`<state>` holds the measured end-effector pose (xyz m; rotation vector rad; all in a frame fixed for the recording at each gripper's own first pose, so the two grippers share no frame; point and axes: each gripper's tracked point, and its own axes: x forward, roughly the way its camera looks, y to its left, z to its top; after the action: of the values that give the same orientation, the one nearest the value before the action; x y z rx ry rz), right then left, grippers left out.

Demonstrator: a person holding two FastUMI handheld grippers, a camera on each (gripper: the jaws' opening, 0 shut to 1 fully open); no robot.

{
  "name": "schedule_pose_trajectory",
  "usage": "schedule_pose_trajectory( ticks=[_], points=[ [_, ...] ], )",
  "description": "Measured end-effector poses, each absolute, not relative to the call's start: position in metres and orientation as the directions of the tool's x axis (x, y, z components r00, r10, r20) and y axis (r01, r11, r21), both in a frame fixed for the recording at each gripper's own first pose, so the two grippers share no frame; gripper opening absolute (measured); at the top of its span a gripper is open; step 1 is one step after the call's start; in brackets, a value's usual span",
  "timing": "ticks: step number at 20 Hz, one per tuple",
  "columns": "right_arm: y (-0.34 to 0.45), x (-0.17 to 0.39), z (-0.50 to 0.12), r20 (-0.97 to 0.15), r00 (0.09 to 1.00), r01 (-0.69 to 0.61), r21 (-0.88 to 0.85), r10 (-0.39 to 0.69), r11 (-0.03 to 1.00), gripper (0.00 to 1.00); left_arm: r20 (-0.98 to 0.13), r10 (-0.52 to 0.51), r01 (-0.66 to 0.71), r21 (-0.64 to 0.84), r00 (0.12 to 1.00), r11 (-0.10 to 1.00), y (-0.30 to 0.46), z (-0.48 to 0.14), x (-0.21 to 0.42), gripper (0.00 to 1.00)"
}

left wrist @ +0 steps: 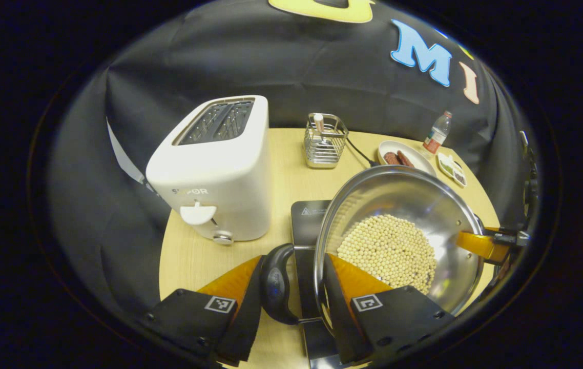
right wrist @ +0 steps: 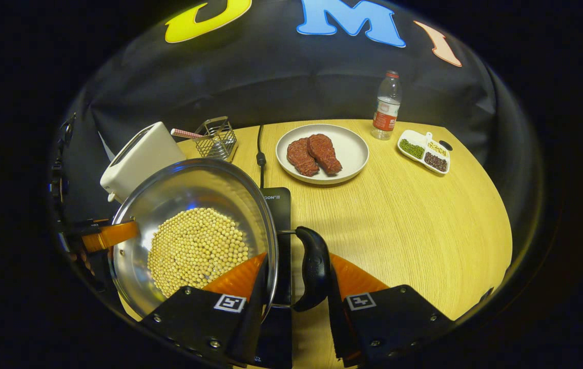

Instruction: First push the handle of the pot to place it horizontally, then grasp the pot with both hands and set it on the induction cooktop.

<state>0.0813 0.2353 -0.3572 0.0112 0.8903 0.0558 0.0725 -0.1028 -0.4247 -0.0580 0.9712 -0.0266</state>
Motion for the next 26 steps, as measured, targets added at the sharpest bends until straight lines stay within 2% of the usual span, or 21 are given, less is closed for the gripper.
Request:
schedule_pose_trajectory(
  ticks=[2,6,8,10,12,20,26],
  points=[
    [0.237,0.082,-0.356,-0.770,0.633,-0.056,0.059,0.082,0.997,0.55,-0.801,-0.050,-0.021,-0.078,0.597,0.997,-0.103,-0.417,0.075,0.75],
    [0.229,0.083,-0.333,-0.717,0.688,-0.080,0.081,0.114,0.993,0.77,-0.748,-0.009,-0.085,-0.088,0.663,0.992,-0.095,-0.380,0.074,0.84],
    [0.221,0.084,-0.313,-0.678,0.723,-0.090,0.101,0.135,0.991,0.86,-0.702,0.019,-0.105,-0.080,0.712,0.991,-0.100,-0.355,0.072,0.89],
    [0.209,0.083,-0.290,-0.639,0.755,-0.100,0.107,0.145,0.989,0.90,-0.648,0.044,-0.121,-0.075,0.760,0.990,-0.114,-0.324,0.069,0.90],
    [0.195,0.081,-0.262,-0.593,0.789,-0.115,0.112,0.159,0.987,0.90,-0.590,0.063,-0.121,-0.059,0.805,0.991,-0.135,-0.291,0.063,0.95],
    [0.108,0.050,-0.134,-0.354,0.925,-0.122,0.059,0.135,0.991,0.90,-0.343,0.013,-0.050,-0.101,0.939,0.994,-0.306,-0.159,0.042,0.95],
    [0.040,0.025,-0.045,-0.194,0.976,-0.092,0.050,0.100,0.995,0.90,-0.150,0.016,-0.028,-0.080,0.989,0.996,-0.402,-0.063,0.029,0.96]
  ],
)
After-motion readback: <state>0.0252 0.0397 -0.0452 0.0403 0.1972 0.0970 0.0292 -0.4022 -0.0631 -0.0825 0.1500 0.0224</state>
